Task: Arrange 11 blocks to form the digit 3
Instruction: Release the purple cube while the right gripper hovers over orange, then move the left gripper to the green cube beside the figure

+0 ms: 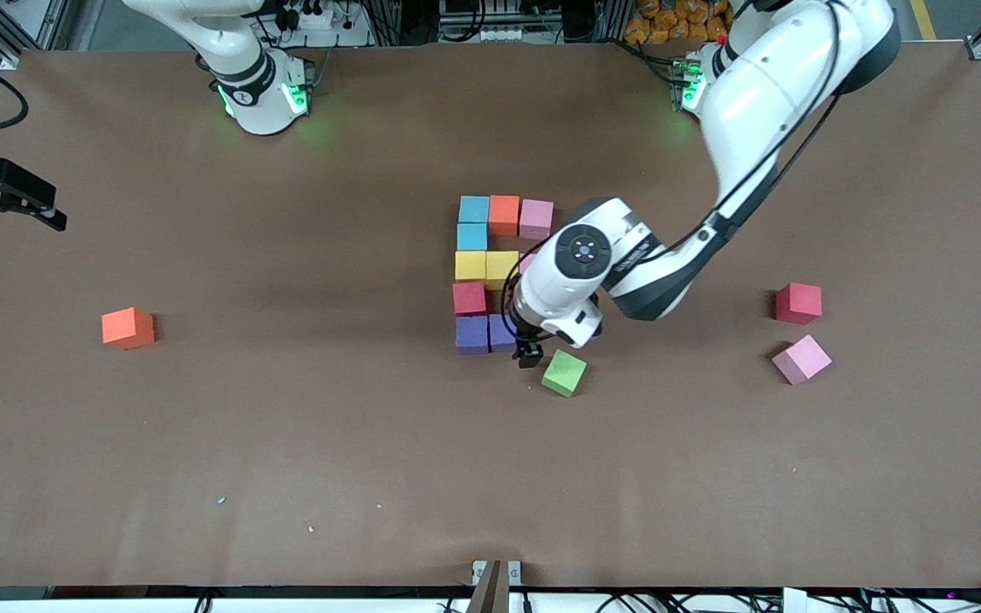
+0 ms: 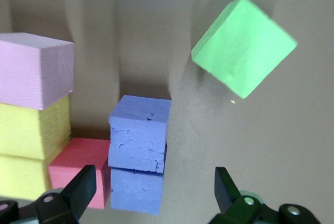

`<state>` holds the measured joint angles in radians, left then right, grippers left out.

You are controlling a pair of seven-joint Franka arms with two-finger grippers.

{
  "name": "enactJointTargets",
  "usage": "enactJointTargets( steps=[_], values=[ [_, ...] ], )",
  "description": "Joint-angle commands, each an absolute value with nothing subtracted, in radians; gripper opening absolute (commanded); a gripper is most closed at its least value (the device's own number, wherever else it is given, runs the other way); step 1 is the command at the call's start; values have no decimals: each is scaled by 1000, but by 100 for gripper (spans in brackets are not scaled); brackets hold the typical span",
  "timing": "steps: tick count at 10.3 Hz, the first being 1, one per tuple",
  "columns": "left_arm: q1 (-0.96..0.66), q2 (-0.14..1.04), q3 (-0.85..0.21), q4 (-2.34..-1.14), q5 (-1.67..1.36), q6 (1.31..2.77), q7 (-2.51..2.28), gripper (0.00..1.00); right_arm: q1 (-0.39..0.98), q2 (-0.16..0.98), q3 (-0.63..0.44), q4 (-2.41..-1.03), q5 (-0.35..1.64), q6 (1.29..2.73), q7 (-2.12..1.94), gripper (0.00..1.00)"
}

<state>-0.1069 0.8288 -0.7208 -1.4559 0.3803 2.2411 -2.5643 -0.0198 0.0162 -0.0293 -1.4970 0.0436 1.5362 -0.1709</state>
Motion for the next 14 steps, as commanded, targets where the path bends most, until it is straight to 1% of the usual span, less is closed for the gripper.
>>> enactJointTargets(
  steps=[1, 6, 9, 11, 14],
  values=[
    [-17, 775, -772, -1488, 368, 2175, -2537, 100, -34, 18, -21, -1485, 57, 1534, -175, 100],
    [150, 775, -767, -1482, 373, 2166, -2433, 100, -35, 18, -23, -1483, 57, 1540, -173, 100],
    [141, 792, -735, -1483, 371, 2166, -2358, 100, -35, 18, -23, -1483, 57, 1540, -173, 100],
    [129, 804, -733, -1480, 380, 2167, -2314, 100, -35, 18, -23, -1483, 57, 1540, -173, 100],
    [104, 807, -733, -1477, 388, 2168, -2104, 100, -37, 18, -23, -1483, 57, 1540, -173, 100]
  ],
)
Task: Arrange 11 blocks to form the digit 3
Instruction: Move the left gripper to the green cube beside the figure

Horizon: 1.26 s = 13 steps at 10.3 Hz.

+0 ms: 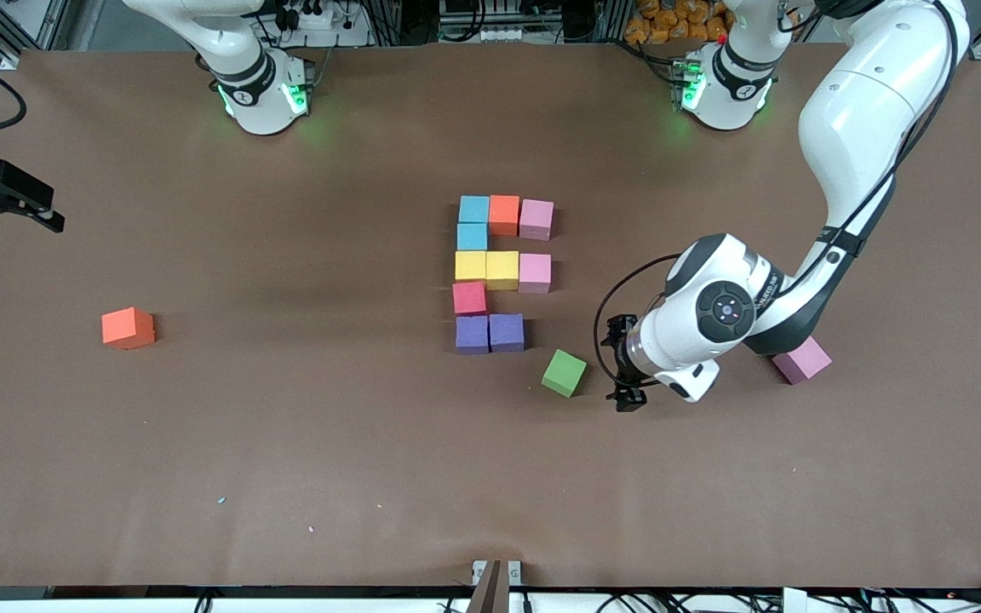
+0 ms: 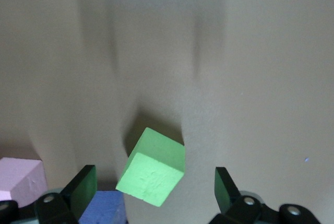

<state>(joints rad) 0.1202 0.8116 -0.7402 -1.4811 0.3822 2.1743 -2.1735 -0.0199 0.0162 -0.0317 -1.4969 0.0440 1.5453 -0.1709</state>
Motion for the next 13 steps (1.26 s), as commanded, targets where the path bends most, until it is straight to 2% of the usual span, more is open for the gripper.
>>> enactJointTargets(
  steps=[1, 3, 7, 13],
  values=[
    [94, 807, -732, -1474, 388, 2172, -2051, 100, -37, 17, -25, -1483, 57, 1540, -173, 100],
    [66, 818, -721, -1447, 388, 2204, -1988, 100, -37, 18, -25, -1483, 57, 1542, -173, 100],
    [-46, 856, -609, -1372, 382, 2266, -1893, 100, -31, 23, -23, -1486, 57, 1540, -173, 100],
    [-80, 893, -607, -1367, 376, 2267, -1891, 100, -38, 20, -25, -1485, 57, 1531, -172, 100]
  ],
)
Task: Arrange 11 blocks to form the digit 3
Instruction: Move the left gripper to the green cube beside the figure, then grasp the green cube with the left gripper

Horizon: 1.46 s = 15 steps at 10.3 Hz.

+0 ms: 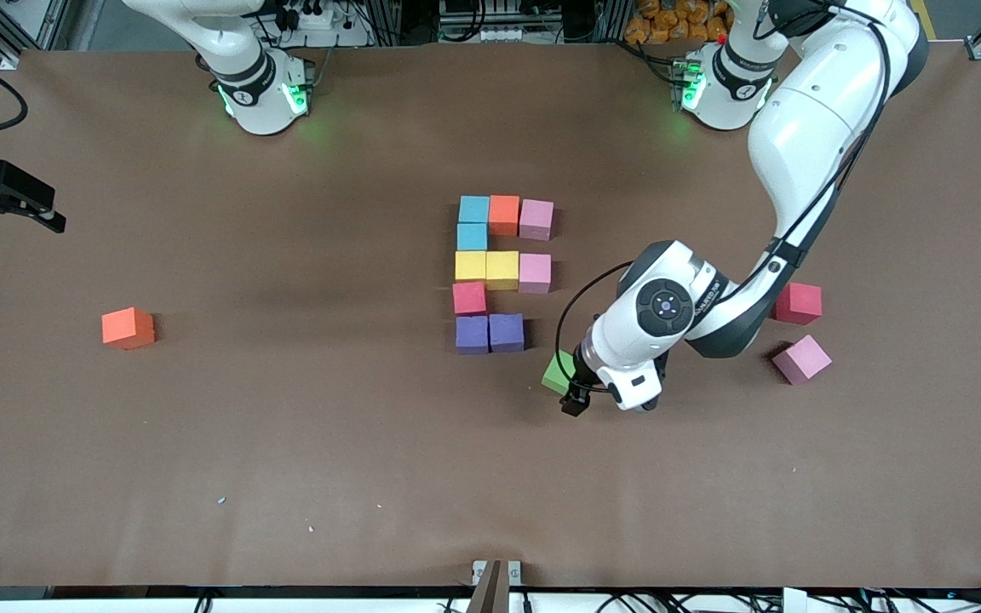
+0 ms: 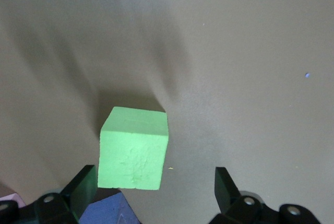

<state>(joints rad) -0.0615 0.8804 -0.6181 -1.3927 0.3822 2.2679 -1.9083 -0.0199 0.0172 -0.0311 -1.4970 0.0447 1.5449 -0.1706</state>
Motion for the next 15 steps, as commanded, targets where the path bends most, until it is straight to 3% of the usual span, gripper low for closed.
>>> enactJointTargets(
  steps=[1, 15],
  values=[
    [-80, 893, -607, -1370, 362, 2260, -1891, 100, -38, 20, -25, -1483, 57, 1531, -172, 100],
    [-95, 934, -595, -1367, 356, 2187, -1833, 100, -52, 12, -26, -1471, 9, 1476, -201, 100]
  ],
)
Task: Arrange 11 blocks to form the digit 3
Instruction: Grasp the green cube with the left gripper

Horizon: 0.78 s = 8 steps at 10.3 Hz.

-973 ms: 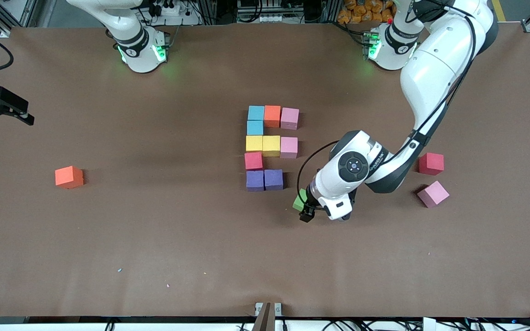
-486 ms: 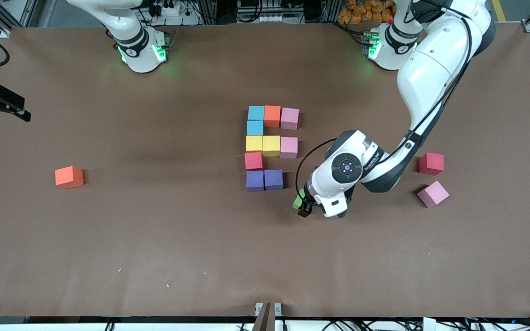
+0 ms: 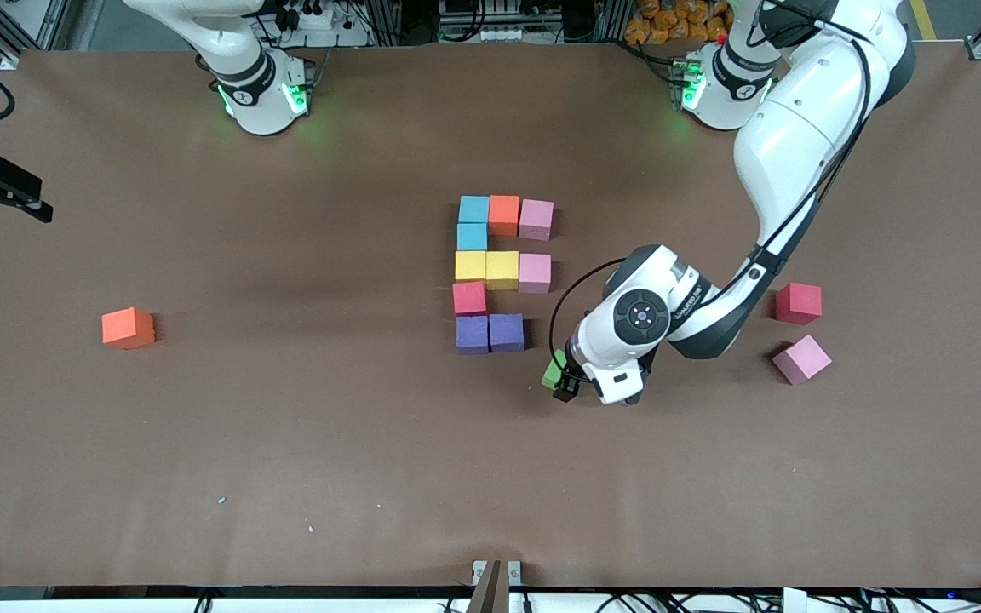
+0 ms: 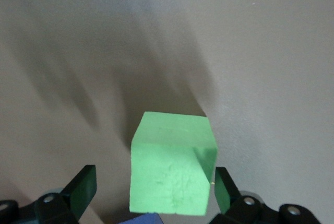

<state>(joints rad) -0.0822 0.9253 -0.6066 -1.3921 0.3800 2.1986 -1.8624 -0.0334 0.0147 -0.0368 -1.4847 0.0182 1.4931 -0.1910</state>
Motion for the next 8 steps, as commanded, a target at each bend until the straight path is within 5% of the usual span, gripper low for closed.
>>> enactJointTargets(
  steps=[1, 7, 8],
  values=[
    [-95, 937, -595, -1365, 354, 2192, -1833, 100, -52, 12, -26, -1470, 8, 1476, -202, 100],
    [-140, 959, -529, -1364, 359, 2246, -1833, 100, -52, 15, -25, -1470, 9, 1477, -202, 100],
    [-138, 959, -529, -1364, 356, 2246, -1833, 87, -52, 17, -25, -1470, 9, 1479, -202, 100]
  ],
)
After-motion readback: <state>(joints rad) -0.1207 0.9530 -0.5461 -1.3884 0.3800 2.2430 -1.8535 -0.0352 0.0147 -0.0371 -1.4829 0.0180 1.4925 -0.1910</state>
